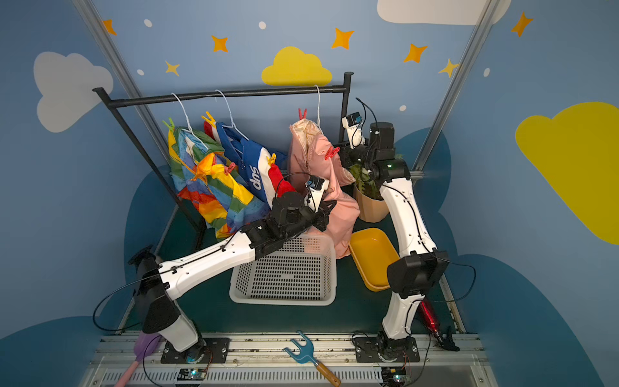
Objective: Remove the clothespins securing jackets to the hanger
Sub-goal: Adjust the clothesline at the center of the board.
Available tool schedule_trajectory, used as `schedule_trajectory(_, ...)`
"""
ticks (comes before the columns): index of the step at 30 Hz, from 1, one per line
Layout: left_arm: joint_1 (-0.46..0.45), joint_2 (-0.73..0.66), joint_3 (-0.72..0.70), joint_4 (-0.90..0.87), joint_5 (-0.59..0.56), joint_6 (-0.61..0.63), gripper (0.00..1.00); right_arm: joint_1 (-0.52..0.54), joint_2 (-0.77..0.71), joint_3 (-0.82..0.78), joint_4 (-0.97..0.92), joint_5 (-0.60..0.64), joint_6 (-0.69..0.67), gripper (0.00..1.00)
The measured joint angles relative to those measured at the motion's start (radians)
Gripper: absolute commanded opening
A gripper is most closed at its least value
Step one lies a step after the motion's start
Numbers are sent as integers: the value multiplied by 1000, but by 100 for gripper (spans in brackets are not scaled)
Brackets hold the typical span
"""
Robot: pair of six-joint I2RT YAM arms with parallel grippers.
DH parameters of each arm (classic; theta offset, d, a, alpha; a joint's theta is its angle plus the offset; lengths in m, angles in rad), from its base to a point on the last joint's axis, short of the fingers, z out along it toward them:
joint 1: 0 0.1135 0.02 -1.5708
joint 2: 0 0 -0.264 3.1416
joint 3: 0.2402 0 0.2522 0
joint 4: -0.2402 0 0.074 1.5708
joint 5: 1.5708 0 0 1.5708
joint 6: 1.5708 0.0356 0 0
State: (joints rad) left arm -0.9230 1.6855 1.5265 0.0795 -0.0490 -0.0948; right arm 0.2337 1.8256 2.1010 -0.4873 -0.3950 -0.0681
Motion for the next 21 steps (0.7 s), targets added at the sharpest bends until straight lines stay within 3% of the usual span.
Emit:
schedule_trajectory(4, 0, 0, 0, 0, 11, -8, 8, 4, -21, -23, -16, 30, 27, 59)
schedule_trajectory(8, 0, 0, -2, -1, 11, -11, 9, -4, -29, -18, -52, 67, 48, 73)
schedule_trajectory(12, 0, 0, -18, 4, 14, -11, 9, -14, -29, 51, -145, 115, 54, 74)
schedule_trajectory(18, 0, 0, -30, 10, 18, -10, 11, -12, -35, 280, -302, 174, 72, 72)
schedule_trajectory(21, -1, 0, -35, 15, 19, -7, 16, 1, -71, 334, -355, 204, 87, 72)
